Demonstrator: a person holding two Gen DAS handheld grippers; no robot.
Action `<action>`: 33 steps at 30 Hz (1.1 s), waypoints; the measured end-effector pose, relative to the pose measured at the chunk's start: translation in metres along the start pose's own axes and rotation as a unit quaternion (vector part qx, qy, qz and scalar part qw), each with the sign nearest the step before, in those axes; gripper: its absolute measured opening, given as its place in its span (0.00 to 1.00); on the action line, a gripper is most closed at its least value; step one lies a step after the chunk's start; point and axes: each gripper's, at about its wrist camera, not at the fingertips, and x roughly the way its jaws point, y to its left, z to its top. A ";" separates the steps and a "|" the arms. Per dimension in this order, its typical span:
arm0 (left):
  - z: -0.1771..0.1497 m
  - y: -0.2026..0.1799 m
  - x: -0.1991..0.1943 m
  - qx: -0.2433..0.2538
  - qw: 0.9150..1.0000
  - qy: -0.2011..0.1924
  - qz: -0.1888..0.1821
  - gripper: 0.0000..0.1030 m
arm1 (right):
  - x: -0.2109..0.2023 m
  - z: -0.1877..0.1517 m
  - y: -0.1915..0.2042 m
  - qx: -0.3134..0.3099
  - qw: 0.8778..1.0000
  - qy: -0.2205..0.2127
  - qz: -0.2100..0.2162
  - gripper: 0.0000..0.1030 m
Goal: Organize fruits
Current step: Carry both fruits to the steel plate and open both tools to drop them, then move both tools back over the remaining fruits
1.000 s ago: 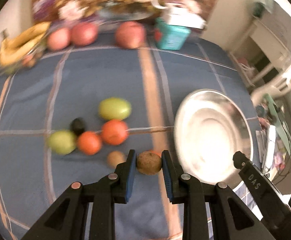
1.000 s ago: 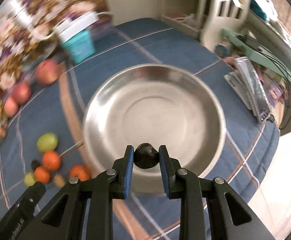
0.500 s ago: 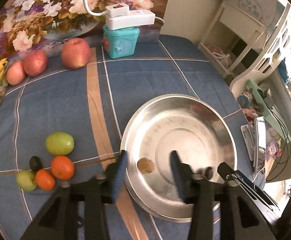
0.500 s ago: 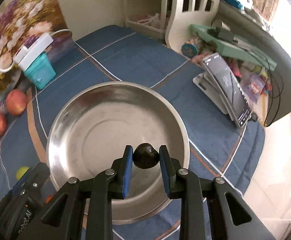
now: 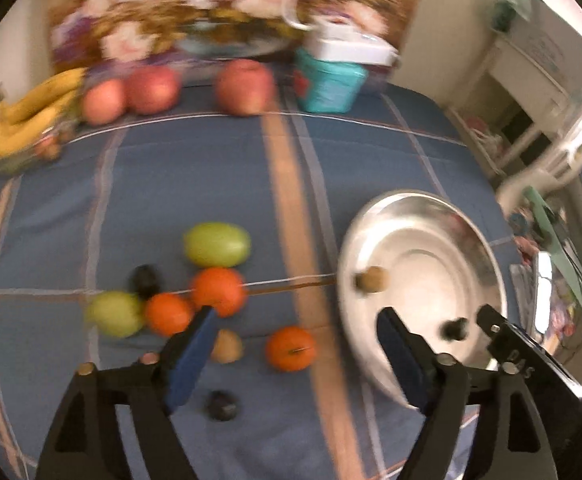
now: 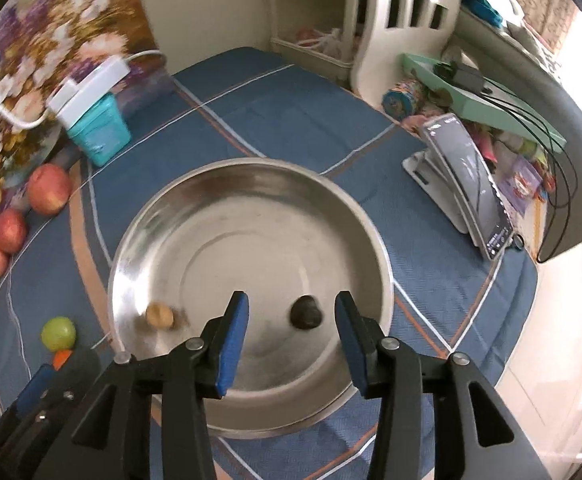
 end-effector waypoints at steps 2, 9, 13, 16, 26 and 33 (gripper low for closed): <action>-0.006 0.027 -0.008 -0.030 0.999 -0.008 0.037 0.99 | -0.002 -0.004 0.006 -0.015 1.000 -0.004 0.000 0.45; -0.025 0.099 -0.032 -0.102 0.980 -0.023 0.167 1.00 | -0.011 -0.022 0.031 -0.073 0.997 -0.004 0.007 0.45; -0.035 0.127 -0.045 -0.131 0.973 -0.031 0.190 1.00 | -0.017 -0.036 0.048 -0.095 0.995 0.006 0.023 0.45; -0.041 0.144 -0.055 -0.149 0.966 -0.043 0.209 1.00 | -0.024 -0.048 0.062 -0.110 0.993 0.011 0.039 0.45; -0.045 0.174 -0.074 -0.185 0.962 -0.055 0.194 1.00 | -0.052 -0.087 0.123 -0.222 0.974 -0.021 0.047 0.49; -0.045 0.172 -0.057 -0.190 0.969 -0.024 0.159 1.00 | -0.053 -0.094 0.136 -0.245 0.967 -0.029 0.057 0.55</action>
